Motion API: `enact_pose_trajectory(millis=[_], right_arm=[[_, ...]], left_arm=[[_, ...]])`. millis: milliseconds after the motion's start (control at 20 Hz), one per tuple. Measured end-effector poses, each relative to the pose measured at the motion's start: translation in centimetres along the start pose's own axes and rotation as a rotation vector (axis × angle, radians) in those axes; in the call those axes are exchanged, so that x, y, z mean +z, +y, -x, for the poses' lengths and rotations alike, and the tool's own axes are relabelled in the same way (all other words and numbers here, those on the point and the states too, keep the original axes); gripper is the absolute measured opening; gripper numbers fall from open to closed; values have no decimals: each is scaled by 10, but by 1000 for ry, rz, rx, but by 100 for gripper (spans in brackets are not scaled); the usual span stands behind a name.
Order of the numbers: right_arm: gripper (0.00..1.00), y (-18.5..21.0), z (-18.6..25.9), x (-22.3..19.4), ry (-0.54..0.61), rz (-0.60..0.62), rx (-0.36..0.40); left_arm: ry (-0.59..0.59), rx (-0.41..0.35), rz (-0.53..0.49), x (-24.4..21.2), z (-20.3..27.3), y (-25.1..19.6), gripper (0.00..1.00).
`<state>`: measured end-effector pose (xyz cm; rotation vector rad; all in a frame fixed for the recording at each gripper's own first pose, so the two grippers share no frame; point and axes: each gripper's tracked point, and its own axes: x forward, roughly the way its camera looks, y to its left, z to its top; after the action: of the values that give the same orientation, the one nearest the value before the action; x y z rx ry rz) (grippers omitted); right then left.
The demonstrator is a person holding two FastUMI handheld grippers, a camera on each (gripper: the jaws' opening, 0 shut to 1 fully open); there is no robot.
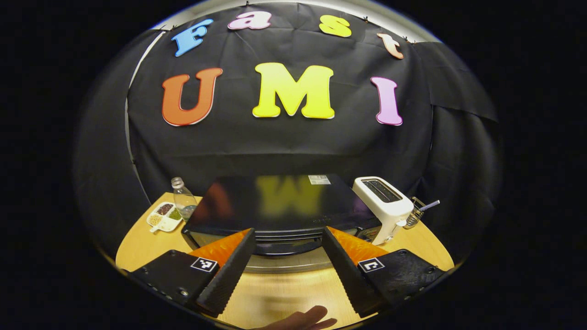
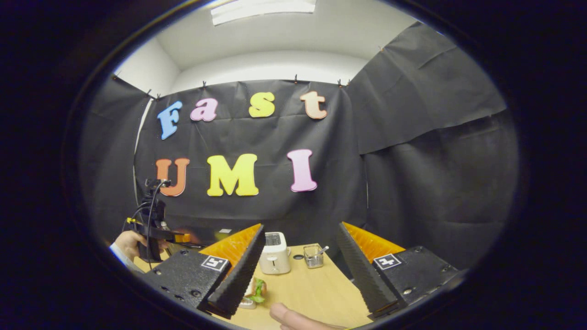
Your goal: Open the electric oven with the left hand, put the food in, and close the electric oven.
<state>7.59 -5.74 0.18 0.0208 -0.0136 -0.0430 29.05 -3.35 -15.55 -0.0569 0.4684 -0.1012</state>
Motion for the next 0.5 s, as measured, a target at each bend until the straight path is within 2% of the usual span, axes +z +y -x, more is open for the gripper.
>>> enact_pose_trajectory(millis=[100, 150, 200, 350, 500], right_arm=[[89, -3, 2, 1, -13, 6, -1], [89, -5, 4, 1, -19, 4, -2], [89, -7, 5, 2, -21, 0, -6], [89, -12, 4, -1, -22, -5, -20], [89, -10, 3, -2, -19, -3, -13]], left_arm=[[9, 27, -14, 0, -8, 5, 96], [8, 43, -23, 0, -11, 8, 85], [13, 50, -32, -2, -15, 8, 95], [99, 60, -11, -24, -23, 6, 95], [103, 83, -7, -25, -23, 9, 99]])
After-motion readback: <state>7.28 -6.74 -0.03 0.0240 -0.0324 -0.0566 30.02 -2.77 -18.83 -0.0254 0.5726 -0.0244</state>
